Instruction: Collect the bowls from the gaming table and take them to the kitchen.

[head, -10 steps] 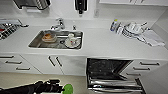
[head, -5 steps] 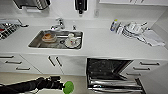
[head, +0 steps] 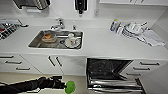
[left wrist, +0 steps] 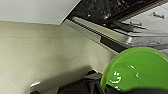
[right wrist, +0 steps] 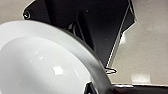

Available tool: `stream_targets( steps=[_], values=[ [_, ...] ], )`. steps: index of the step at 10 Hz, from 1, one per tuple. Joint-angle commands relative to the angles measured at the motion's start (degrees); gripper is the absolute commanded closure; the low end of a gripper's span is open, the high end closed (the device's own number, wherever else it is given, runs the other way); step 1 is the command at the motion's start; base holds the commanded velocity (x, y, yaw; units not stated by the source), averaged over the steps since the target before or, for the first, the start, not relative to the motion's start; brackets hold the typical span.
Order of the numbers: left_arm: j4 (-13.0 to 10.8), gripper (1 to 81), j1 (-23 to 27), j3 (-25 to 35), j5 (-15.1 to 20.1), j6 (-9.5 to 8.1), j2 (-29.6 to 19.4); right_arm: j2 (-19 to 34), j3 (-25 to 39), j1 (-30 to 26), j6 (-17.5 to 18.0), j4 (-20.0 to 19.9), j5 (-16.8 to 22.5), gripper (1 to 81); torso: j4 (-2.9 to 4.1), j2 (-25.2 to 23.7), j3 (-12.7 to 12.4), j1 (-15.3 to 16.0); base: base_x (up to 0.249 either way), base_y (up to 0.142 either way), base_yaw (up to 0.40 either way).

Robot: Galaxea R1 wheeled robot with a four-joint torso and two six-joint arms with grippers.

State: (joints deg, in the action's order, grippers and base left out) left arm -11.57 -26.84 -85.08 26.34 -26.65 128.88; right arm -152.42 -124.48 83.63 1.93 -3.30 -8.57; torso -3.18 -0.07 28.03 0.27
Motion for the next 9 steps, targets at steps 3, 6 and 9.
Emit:
stream_targets(
  steps=[3, 6, 9],
  values=[
    [1.29, 81.1, 7.64, 1.67, 4.77, 0.02, -0.81, 1.21, 1.18, 0.62, -0.26, 0.67, 4.53, 81.1, 0.0, 0.0, 0.0, 0.0, 0.0, 0.0, 0.0],
    [1.29, 81.1, 7.72, 1.67, 4.77, -0.16, -0.72, 1.13, 1.27, 0.45, -0.43, 0.67, 4.53, 81.1, 0.0, 0.02, 0.0, 0.0, 0.0, 0.0, 0.0],
    [1.2, 81.1, 8.07, 1.49, 4.77, -0.16, -0.63, 1.13, 1.09, 0.45, -0.43, 0.58, 4.53, 81.1, 0.0, 0.02, 0.0, 0.0, 0.0, 0.0, 0.0]
  ],
)
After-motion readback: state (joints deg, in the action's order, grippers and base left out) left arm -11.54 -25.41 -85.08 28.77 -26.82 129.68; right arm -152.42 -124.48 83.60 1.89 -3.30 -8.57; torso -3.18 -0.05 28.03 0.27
